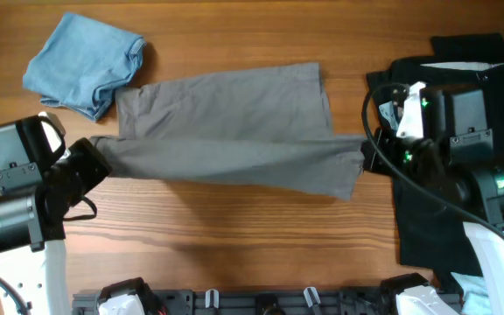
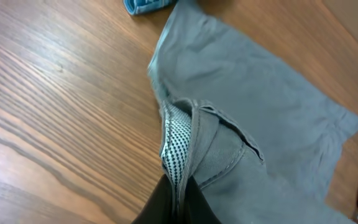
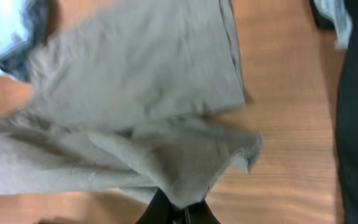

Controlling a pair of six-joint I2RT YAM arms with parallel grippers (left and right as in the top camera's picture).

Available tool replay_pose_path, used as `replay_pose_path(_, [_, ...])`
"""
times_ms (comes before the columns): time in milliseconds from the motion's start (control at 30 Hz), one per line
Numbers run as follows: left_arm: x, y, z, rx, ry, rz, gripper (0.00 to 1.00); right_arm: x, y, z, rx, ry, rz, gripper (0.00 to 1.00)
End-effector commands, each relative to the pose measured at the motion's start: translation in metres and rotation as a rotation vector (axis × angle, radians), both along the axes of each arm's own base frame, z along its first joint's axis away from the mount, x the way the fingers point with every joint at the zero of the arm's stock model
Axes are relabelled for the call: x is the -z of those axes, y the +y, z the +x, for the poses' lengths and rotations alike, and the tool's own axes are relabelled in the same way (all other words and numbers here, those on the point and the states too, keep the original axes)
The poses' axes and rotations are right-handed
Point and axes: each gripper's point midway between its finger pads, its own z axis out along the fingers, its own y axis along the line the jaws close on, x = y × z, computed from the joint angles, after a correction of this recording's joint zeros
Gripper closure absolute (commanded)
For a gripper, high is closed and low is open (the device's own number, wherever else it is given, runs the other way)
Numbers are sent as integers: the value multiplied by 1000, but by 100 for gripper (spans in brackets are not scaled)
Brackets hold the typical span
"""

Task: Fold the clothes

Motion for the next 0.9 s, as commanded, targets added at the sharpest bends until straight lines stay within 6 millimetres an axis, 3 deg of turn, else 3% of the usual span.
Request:
replay_pose_path(0, [-1,16,24,-41,-25,33,96,-3,1,29,29,-42,-2,96])
replay_pose_path(100, [7,22,48,-41,-31,34,96,9,7,54,39,-32,2,96])
replay_pose_path(300, [45,37,115,-33,-40,31,96,60,27,120,30,13,31,96])
replay_pose_path(500, [74,29,159,13,-65,34,96,103,40,168,17,4,48,96])
replay_pose_path(600, [84,23,178,37,-89,39,91,123,44,188,17,-6,49,95])
replay_pose_path(633, [86,21,184,44,-100,41,78,129,45,195,17,-16,47,88])
replay_pose_path(667, [89,19,190,51,-110,43,53,135,45,203,21,-31,42,66])
replay_pose_path(700, [91,17,195,56,-119,43,24,139,45,211,21,-53,32,51])
replay_pose_path(733, [94,15,198,62,-120,44,9,143,45,218,-2,-79,11,31])
replay_pose_path(767, [97,14,198,65,-113,44,4,147,44,222,-32,-99,-13,17])
replay_pose_path(800, [99,14,196,74,-101,47,2,151,42,224,-45,-102,-31,9])
replay_pose_path(867, [109,14,185,73,-42,39,0,158,31,219,-44,-68,-64,4])
